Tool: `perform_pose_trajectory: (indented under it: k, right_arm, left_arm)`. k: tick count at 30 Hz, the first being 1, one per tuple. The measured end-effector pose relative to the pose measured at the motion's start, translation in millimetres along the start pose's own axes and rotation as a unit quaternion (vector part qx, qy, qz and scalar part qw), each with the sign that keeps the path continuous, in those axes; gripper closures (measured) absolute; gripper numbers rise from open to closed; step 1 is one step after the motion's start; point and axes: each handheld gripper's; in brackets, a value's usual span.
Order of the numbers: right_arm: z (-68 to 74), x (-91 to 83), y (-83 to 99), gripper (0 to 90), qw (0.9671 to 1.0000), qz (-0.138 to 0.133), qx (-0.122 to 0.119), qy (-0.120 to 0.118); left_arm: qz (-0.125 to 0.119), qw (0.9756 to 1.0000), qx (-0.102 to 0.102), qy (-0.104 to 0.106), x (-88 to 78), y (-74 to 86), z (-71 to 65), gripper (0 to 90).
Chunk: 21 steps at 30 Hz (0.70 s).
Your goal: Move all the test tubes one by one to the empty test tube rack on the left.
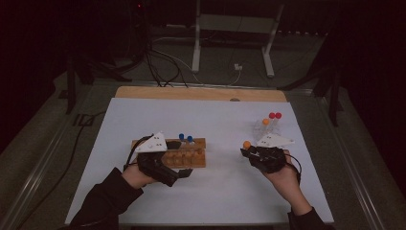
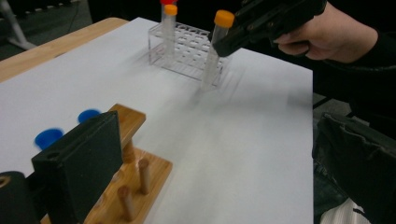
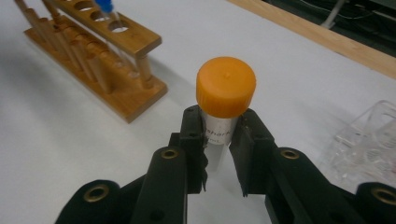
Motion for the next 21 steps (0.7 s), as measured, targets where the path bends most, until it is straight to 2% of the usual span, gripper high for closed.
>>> perform_pose_trajectory:
  k: [9, 16, 21]
  right_arm:
    - [12.6, 3.3, 2.5, 74.7, 0.9997, 0.009, -0.014, -0.019]
    - [21.4, 4.7, 1.4, 74.7, 0.9991, 0.010, -0.022, -0.033]
    - [23.2, 5.8, 1.0, 74.7, 0.9989, 0.010, -0.025, -0.038]
  left_arm:
    - [-0.005, 0.9997, 0.017, 0.016, 16.8, -19.4, -6.6, 3.4]
    - [-0.001, 0.9991, 0.029, 0.030, 38.6, -32.1, -9.9, 6.2]
    - [0.004, 0.9992, 0.029, 0.027, 54.4, -36.8, -11.2, 9.7]
Point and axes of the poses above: each handheld gripper's, and its own axes: x roughly forward along the jaws, y roughly out of its underside, z roughly to its left, and after that the axes turned 3 degrees about y, right-handed
